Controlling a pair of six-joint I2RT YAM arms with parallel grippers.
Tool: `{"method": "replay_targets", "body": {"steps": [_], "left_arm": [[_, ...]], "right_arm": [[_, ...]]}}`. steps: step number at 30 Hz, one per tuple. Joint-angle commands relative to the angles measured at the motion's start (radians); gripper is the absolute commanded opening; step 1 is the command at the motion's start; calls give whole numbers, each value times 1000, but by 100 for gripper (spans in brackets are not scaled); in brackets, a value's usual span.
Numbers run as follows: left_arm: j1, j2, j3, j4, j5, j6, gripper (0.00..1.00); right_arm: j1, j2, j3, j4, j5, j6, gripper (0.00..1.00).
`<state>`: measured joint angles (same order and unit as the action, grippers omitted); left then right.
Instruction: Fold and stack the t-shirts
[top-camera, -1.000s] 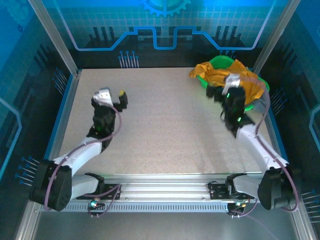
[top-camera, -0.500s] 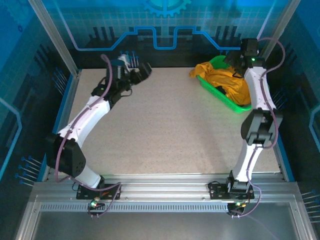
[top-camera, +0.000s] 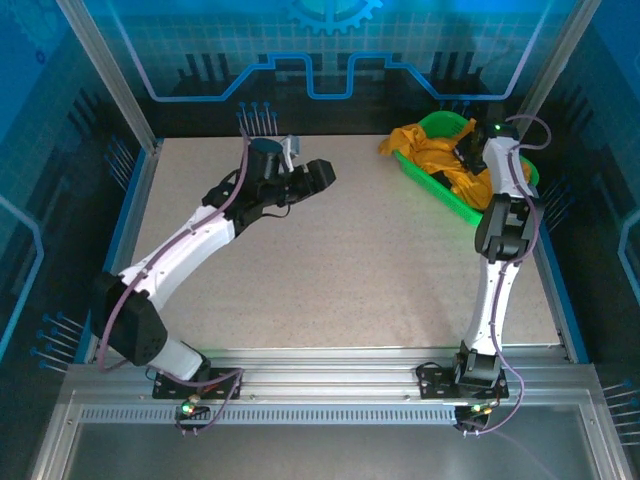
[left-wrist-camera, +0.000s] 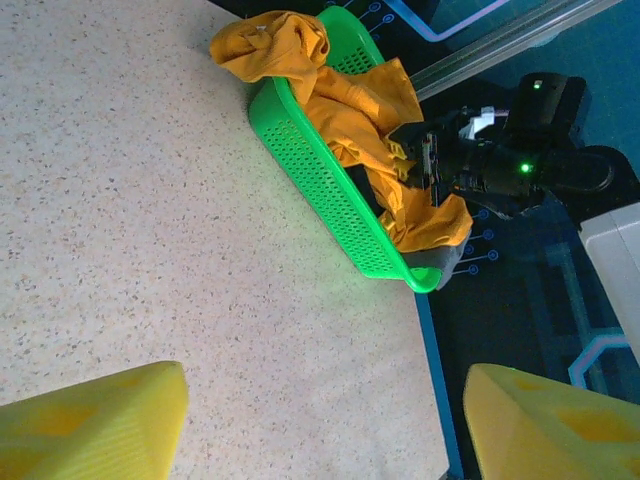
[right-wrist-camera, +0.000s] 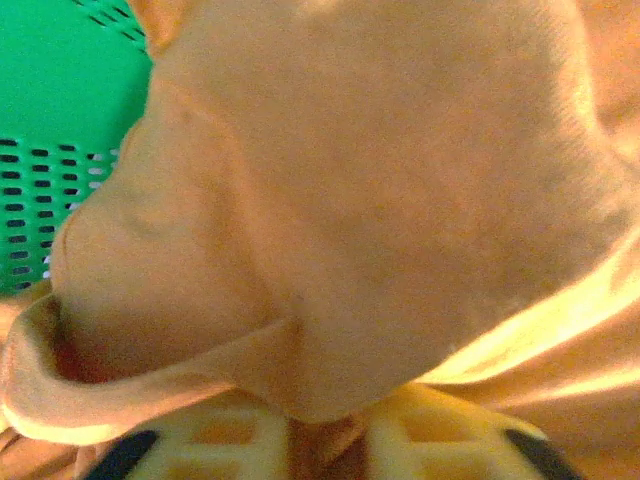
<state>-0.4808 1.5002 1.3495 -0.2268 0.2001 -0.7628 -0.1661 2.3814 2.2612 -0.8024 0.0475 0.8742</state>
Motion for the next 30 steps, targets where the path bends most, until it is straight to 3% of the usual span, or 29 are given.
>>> {"method": "replay_targets", "body": {"steps": [1,10,18,24,30], "left_arm": [[-1,-61,-26,-12,7,3,70],[-1,-57,-33,-4,2,4,62],[8,-62,-28,-93,-87,19,61],[69,-109,-52,-204,-204,-3,61],[162,-207,-78,-314,-325,1,62]], "right_arm": [[17,-119,-78,126,3,17,2],[110,-462,-293,267,128,-27,0],[211,-631,-170,313,155,-129,0],[383,-683,-43,308,180,-250,0],[635,-688,-96,286,165,-245,0]]}}
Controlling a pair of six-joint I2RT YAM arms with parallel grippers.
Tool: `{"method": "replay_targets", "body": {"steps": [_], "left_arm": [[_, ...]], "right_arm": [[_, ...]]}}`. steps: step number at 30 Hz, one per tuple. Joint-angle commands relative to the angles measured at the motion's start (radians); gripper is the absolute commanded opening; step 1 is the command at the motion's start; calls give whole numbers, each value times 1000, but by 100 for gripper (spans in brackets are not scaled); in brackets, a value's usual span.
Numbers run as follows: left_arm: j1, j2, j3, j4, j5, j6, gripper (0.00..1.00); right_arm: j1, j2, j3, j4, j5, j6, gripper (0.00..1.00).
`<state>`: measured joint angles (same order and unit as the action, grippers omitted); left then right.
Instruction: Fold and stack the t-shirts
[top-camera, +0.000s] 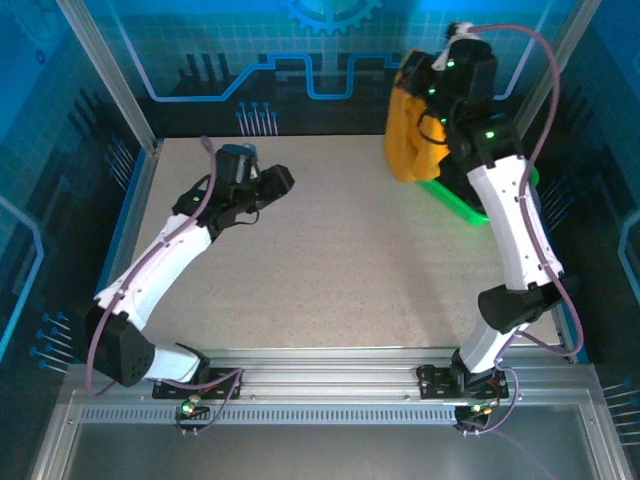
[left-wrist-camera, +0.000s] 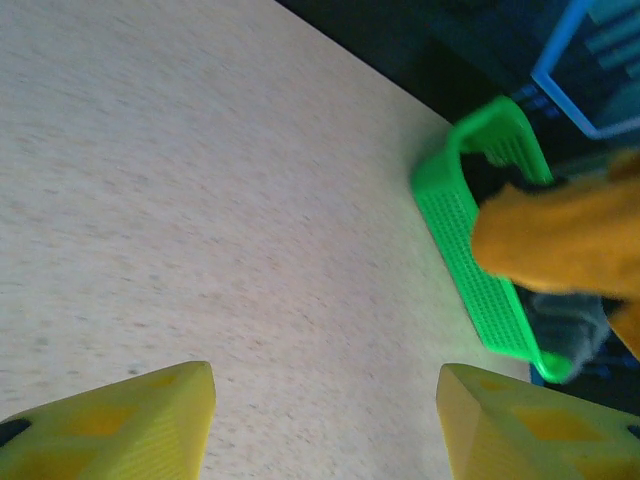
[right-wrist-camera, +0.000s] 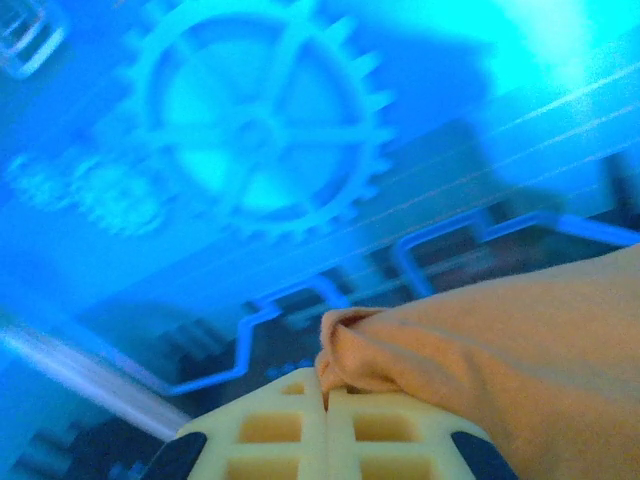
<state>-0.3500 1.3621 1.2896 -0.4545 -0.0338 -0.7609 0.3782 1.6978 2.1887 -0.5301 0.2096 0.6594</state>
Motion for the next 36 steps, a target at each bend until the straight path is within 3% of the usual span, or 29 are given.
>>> {"method": "replay_targets", "body": {"steps": [1,4,8,13,20,23,29,36], "left_arm": [[45,-89,-28,-101,-105,-2,62],[88,-136,-57,-124,-121,-5,63],[115,-183,-95,-161,-137,-17,65],[118,-209,-154,-202,-112,-49,66],[118,-218,-294,-245,-57,-145,68],[133,-202,-348,-286,-67,-194,69],[301,-161,-435,-257,22,-276,73],[352,29,-312,-180,69,-310,64]], "right_arm": [[140,2,-39,22,5,-39,0],[248,31,-68,7,16,-27,0],[292,33,-221,-38,12,63,0],[216,-13,-470,-226,24,150,34],[116,-180,-806,-229,25,86,47],[121,-154,-824,-208,-72,16,47],[202,31,-754,-178,-256,-32,48],[193,227,-636,-130,-351,25,48]]}}
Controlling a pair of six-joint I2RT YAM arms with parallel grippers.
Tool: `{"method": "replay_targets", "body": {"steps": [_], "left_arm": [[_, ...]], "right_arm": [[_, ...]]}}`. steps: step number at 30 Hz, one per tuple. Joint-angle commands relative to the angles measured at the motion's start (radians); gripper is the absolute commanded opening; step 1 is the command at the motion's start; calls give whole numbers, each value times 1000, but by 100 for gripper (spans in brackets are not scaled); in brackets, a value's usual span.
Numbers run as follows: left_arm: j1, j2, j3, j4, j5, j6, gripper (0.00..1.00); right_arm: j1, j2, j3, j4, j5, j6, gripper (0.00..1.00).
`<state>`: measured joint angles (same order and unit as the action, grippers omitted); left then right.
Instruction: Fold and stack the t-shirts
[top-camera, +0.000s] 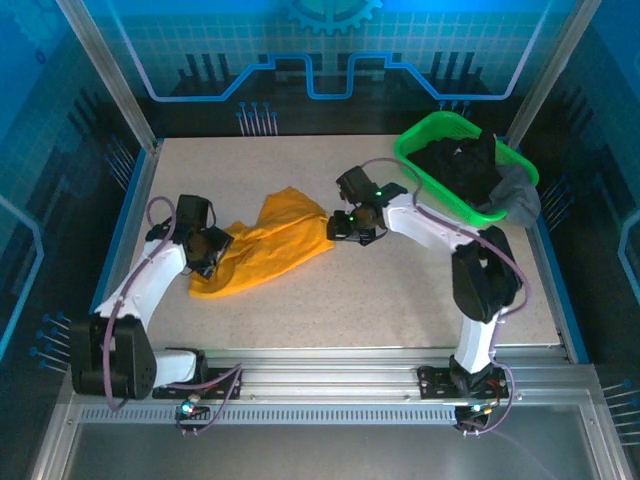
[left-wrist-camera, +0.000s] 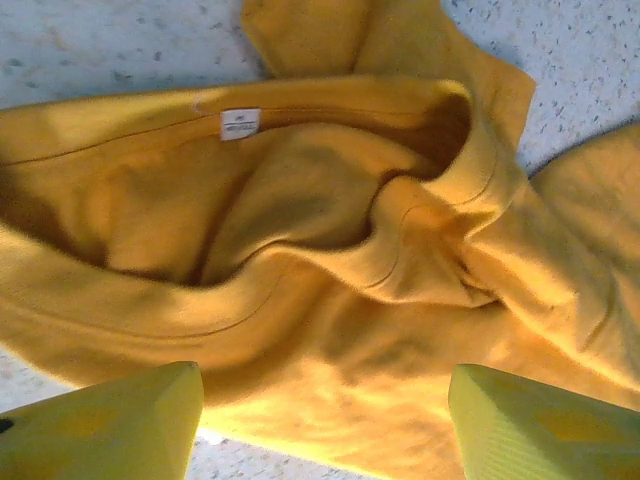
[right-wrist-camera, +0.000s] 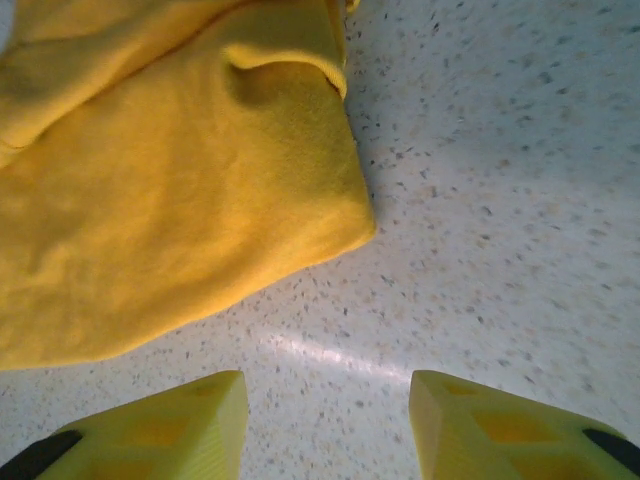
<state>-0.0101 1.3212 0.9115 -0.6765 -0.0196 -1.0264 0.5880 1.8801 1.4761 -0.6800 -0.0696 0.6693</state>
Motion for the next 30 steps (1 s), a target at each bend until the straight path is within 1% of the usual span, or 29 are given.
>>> {"method": "replay_targets", "body": {"steps": [1,5,9,11,15,17,19,21,22,23,24,25,26,28,30], "left_arm": [[12,95,82,41,57,-65,61],[12,191,136,47,35,-178,57],[12,271,189,70,15,-313,58],[12,318,219,72,25,-385,58],[4,407,269,87,52,-477,58],[-1,440,286,95,53,-500,58],[-6,481,312,65,65,-501,57],[-14,511,320,58,82,-498,51],[-17,519,315,60,87,-498,47],[-20,524,309,62,91,-495,38],[-21,523,303,62,93,-490,23],[-22,519,297,62,91,-485,10],[-22,508,289,61,90,-475,0],[-22,473,278,53,85,-442,0],[-33,407,268,35,71,-390,0]], "right_arm": [[-24,68,102,18,-81,17,48],[-50,162,217,-9,-107,29,48],[-63,211,287,-27,-122,38,47],[-63,217,297,-29,-122,36,47],[-65,218,284,-27,-125,39,47],[-64,219,275,-26,-130,38,47],[-69,218,266,-26,-129,40,47],[-74,219,259,-26,-126,43,47],[-78,218,259,-25,-126,44,47],[-83,220,258,-26,-125,47,47],[-90,223,260,-23,-127,48,47],[-95,224,263,-24,-128,49,47],[-101,230,269,-26,-128,50,47],[-111,239,283,-32,-130,49,47],[-121,253,311,-42,-129,44,47]]}}
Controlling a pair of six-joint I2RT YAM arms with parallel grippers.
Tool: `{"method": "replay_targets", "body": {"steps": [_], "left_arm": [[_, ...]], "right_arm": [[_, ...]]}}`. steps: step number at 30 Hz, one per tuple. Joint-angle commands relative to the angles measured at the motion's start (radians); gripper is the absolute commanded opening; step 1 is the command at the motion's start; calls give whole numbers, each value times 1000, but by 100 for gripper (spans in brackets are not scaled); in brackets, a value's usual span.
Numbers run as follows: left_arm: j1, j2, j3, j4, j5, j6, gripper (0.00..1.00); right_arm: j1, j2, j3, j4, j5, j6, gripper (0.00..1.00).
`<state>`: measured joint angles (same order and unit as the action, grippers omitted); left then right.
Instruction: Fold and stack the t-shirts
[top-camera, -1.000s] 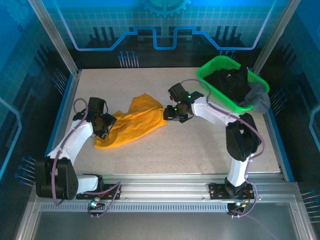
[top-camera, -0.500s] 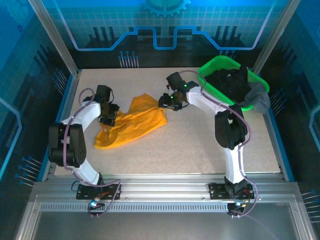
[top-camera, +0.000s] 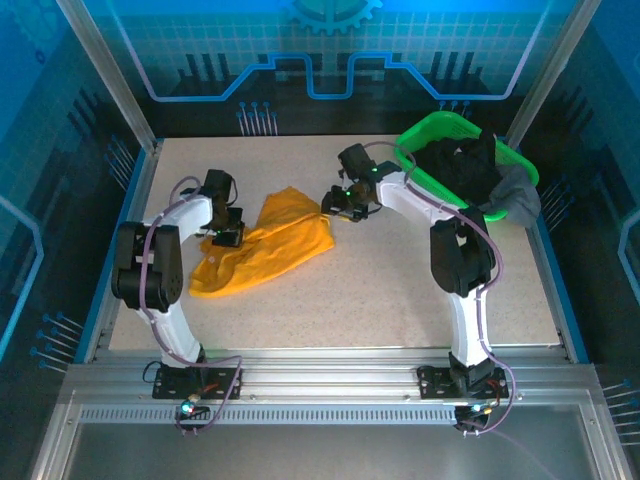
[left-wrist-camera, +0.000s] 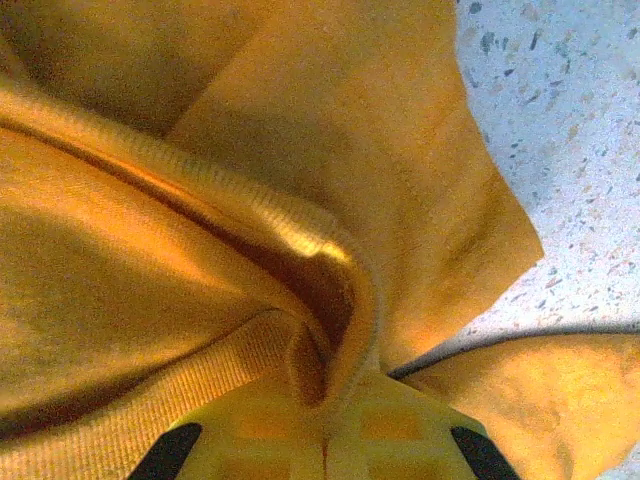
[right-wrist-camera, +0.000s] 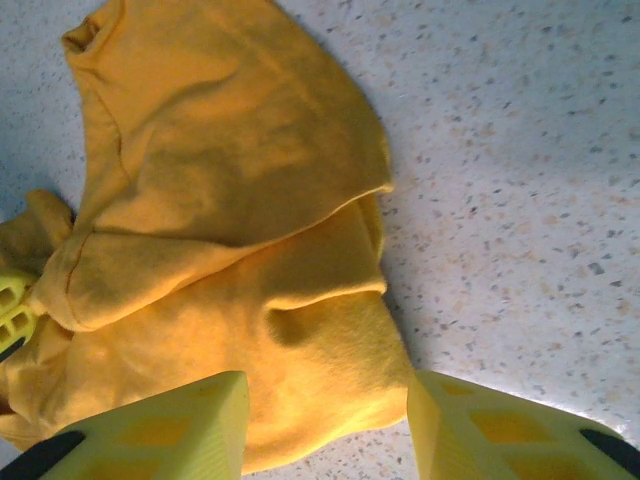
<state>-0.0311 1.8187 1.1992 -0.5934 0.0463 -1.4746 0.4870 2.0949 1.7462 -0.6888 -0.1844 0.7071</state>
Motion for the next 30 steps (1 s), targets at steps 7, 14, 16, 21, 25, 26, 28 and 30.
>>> {"method": "replay_targets", "body": {"steps": [7,14,16,21,25,26,28,30], "left_arm": [[-180,-389,-94,-143,-88,265,0],[-286,-712,-325,-216,-39,433,0],[-290,-789,-389,-244,-8,463,0],[-290,-909,-514,-229,108,519,0],[-290,-925,-538,-278,76,498,0],[-290,-934,-538,-272,67,487,0],[-290,-948,-530,-255,49,461,0],[-290,-945,-507,-235,27,445,0]], "right_arm": [[-23,142,219,-100,-15,-39,47],[-6,276,402,-140,-46,-62,49],[8,314,454,-156,-54,-70,50],[60,414,572,-204,-66,-92,54],[91,448,595,-240,-55,-92,53],[95,435,575,-241,-48,-93,53],[98,391,504,-232,-42,-80,53],[89,310,380,-185,-55,-53,53]]}}
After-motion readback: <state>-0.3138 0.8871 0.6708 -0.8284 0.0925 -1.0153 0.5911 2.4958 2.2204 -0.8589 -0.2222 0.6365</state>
